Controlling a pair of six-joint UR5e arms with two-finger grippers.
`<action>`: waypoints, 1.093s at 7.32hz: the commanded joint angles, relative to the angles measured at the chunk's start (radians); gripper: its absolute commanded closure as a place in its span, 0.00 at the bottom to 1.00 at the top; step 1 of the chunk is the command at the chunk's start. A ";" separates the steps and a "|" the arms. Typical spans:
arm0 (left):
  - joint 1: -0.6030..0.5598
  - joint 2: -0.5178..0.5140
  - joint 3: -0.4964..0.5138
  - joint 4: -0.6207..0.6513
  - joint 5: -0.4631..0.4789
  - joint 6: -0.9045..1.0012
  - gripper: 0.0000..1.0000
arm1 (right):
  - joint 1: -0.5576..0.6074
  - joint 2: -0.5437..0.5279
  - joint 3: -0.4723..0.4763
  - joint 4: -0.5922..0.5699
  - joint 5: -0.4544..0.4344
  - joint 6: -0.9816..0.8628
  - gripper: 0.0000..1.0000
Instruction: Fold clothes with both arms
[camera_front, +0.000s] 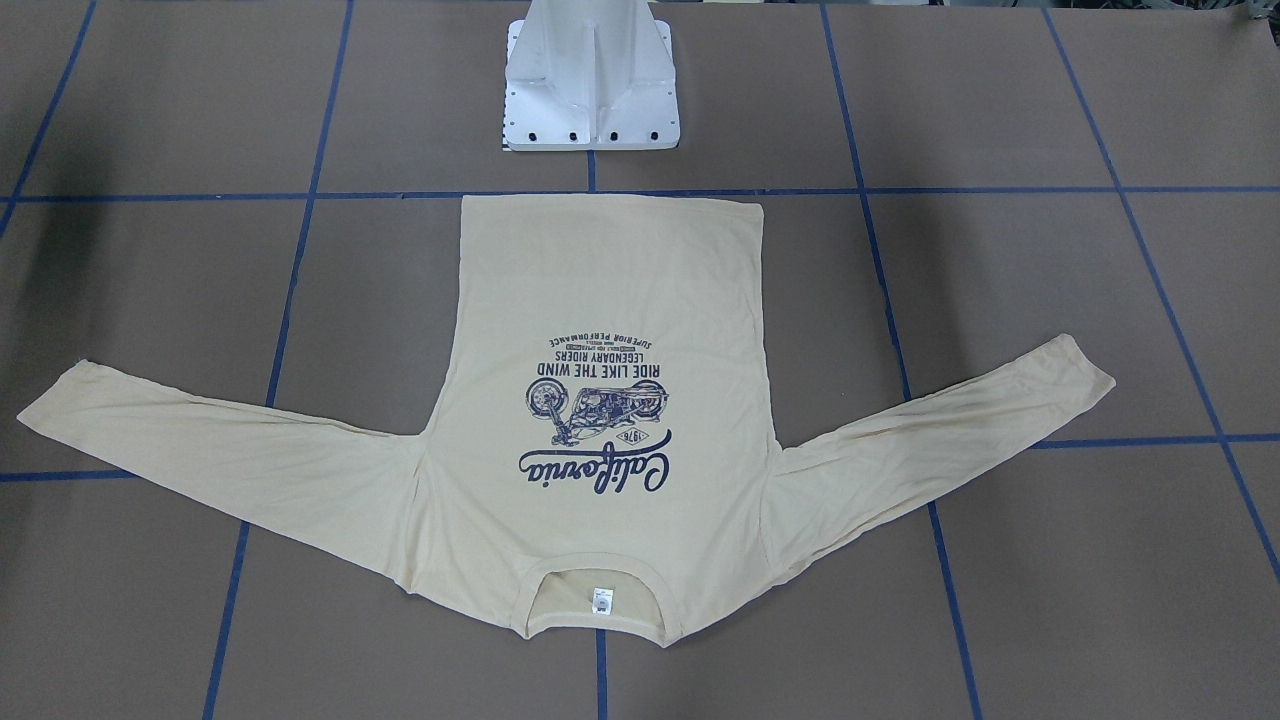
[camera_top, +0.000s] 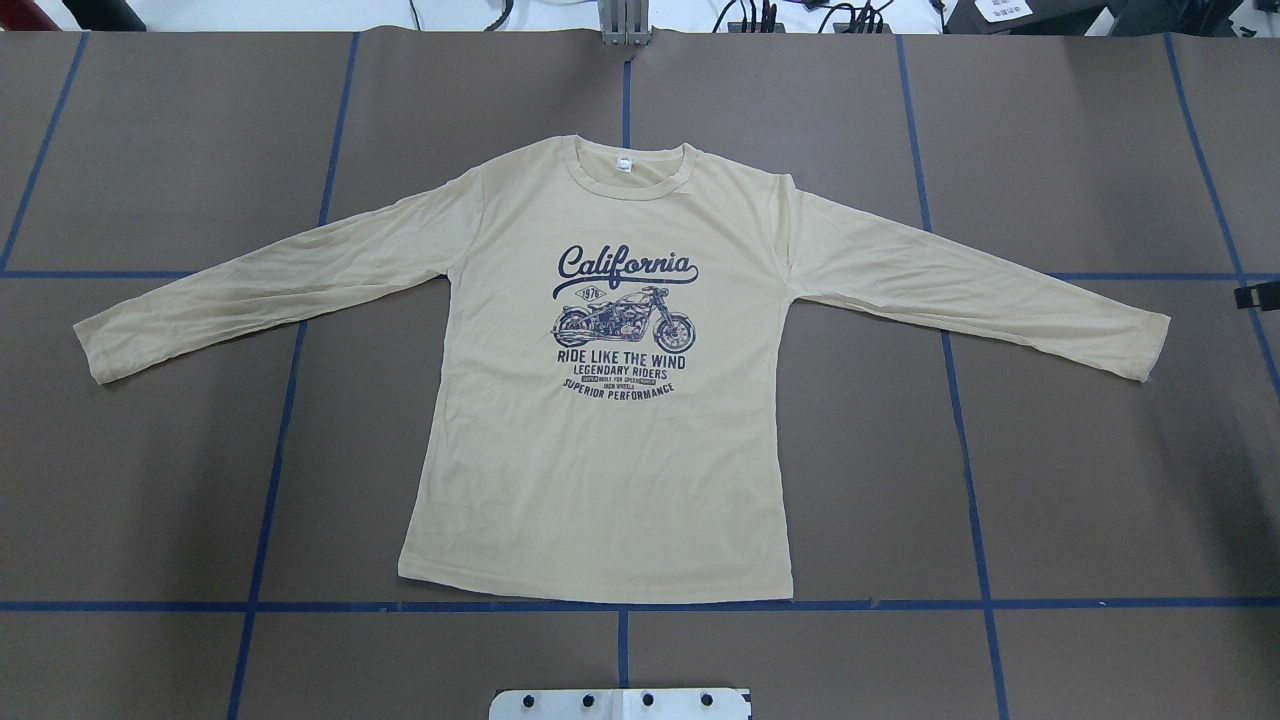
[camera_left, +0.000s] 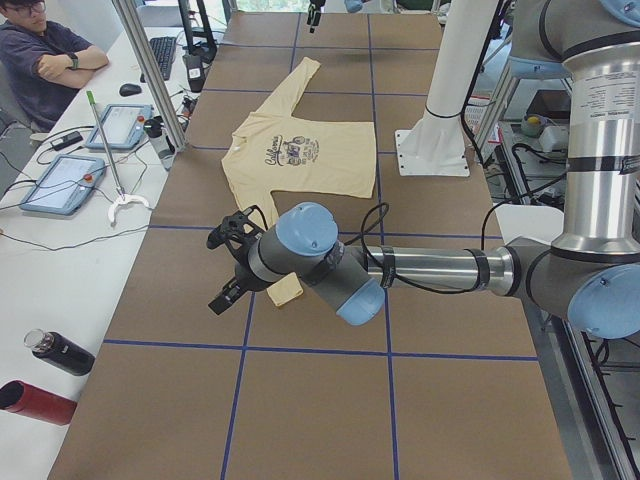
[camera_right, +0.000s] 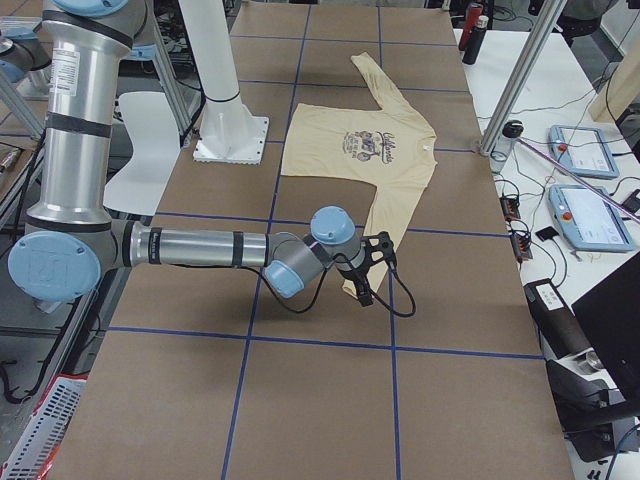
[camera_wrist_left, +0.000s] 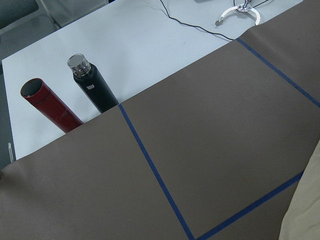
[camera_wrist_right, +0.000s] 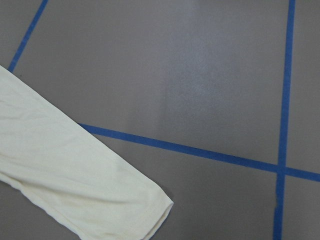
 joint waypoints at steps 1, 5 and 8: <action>0.000 0.002 -0.001 -0.003 0.001 0.000 0.01 | -0.093 0.031 -0.141 0.166 -0.060 0.112 0.05; 0.000 0.008 0.000 -0.003 0.002 0.002 0.01 | -0.159 0.059 -0.182 0.167 -0.111 0.126 0.11; 0.000 0.011 0.002 -0.003 0.002 0.003 0.01 | -0.173 0.136 -0.251 0.167 -0.119 0.140 0.18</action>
